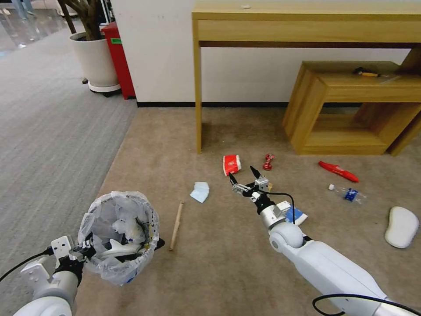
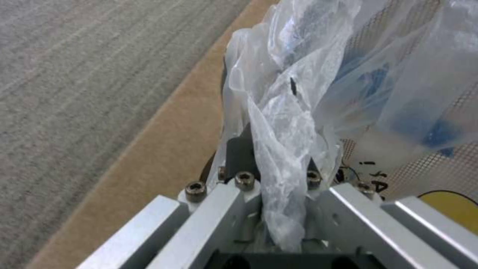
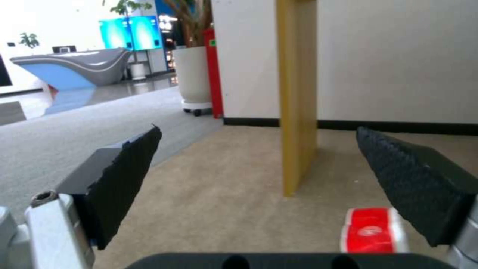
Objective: Pick up the trash bin and place the garbage on the floor into it.
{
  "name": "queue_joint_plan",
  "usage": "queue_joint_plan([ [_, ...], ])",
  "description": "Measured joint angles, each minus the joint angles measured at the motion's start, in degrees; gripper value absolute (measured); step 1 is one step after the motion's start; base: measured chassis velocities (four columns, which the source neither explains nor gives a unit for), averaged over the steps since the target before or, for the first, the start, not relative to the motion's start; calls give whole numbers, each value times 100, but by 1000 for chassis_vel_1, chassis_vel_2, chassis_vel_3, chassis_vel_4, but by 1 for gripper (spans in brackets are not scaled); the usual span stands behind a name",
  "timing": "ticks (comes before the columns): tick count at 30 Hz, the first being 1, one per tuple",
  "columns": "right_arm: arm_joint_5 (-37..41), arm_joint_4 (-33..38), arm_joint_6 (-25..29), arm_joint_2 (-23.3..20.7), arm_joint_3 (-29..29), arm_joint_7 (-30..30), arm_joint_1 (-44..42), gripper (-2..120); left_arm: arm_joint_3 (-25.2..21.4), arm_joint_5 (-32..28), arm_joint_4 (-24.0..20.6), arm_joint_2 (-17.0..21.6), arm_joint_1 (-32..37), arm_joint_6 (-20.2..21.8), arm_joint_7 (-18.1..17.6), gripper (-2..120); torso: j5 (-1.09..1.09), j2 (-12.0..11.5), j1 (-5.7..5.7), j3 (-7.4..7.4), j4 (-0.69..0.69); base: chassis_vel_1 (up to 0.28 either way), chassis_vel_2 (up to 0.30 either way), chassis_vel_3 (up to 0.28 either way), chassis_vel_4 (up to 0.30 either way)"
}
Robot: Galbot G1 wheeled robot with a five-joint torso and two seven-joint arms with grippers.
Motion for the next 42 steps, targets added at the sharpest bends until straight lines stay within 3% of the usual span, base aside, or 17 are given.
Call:
queue_joint_plan([
  [34,99,-64,-45,132,-266,11,-83,100,6,-74,92,52,-145,15,-28,0,0,0,0,0,-1,50,49,-49,-50],
  [42,759,-162,-748,171,-669,530,-220,100,8,-79,80,37,-97,20,-36,0,1,0,0,0,-3,0,0,0,0],
])
